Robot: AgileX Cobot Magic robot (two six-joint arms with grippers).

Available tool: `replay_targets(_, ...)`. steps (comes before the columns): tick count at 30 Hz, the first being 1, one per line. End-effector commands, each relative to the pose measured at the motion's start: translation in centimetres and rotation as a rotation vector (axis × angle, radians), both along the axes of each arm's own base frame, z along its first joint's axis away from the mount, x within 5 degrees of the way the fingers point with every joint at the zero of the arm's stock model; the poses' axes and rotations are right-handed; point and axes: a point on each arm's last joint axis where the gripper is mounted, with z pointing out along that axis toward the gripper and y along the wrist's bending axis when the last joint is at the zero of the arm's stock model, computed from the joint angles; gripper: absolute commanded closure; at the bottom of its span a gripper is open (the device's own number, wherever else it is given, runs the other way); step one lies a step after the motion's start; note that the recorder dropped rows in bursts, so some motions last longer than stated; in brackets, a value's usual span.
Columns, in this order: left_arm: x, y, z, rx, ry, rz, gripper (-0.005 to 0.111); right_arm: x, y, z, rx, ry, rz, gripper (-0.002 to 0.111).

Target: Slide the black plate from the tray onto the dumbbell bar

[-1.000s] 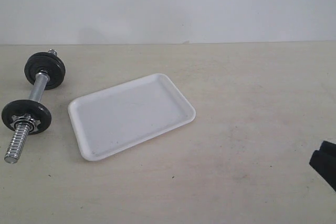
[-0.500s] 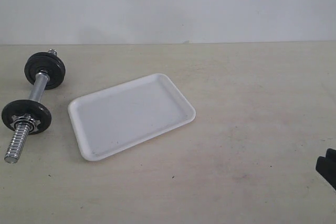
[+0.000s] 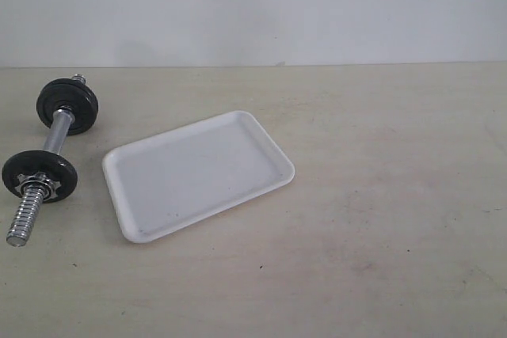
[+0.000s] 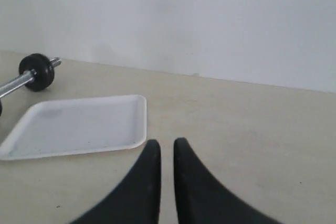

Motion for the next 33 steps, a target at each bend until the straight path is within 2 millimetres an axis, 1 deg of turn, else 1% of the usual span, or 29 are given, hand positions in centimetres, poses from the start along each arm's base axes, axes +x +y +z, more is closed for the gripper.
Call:
replay_targets(1, 0.0, 0.0, -0.1, -0.011, 0.0, 0.0, 0.102, 0.1, -0.5, 0.1, 0.072, 0.015, -0.091, 0.108)
replay_targets(3, 0.0, 0.0, -0.1, -0.009, 0.0, 0.001, 0.102, 0.1, -0.7, 0.0, 0.111, 0.039, -0.137, 0.108)
replay_targets(6, 0.0, 0.0, -0.1, -0.009, 0.0, 0.001, 0.102, 0.2, -1.1, -0.2, 0.107, 0.049, -0.197, 0.108)
replay_targets(11, 0.0, 0.0, -0.1, -0.009, 0.0, 0.001, 0.102, 0.2, -1.9, -1.1, 0.077, 0.14, -0.308, 0.108)
replay_targets(15, 0.0, 0.0, -0.1, -0.009, 0.0, 0.001, 0.102, 0.1, -2.3, -1.7, 0.025, 0.199, -0.345, 0.108)
replay_targets(18, 0.0, 0.0, -0.1, -0.009, 0.0, 0.001, 0.102, 0.1, -2.2, -1.7, -0.001, 0.191, -0.337, 0.108)
replay_targets(25, 0.0, 0.0, -0.1, -0.009, 0.0, 0.001, 0.102, 0.0, -1.8, -1.7, 0.071, 0.208, -0.298, 0.108)
replay_targets(28, 0.0, 0.0, -0.1, -0.009, 0.0, 0.001, 0.102, 0.0, -1.4, -1.7, 0.033, 0.206, -0.254, 0.108)
replay_targets(33, 0.0, 0.0, -0.1, -0.009, 0.0, 0.001, 0.102, -0.1, -0.7, -1.4, -0.04, 0.154, -0.182, 0.108)
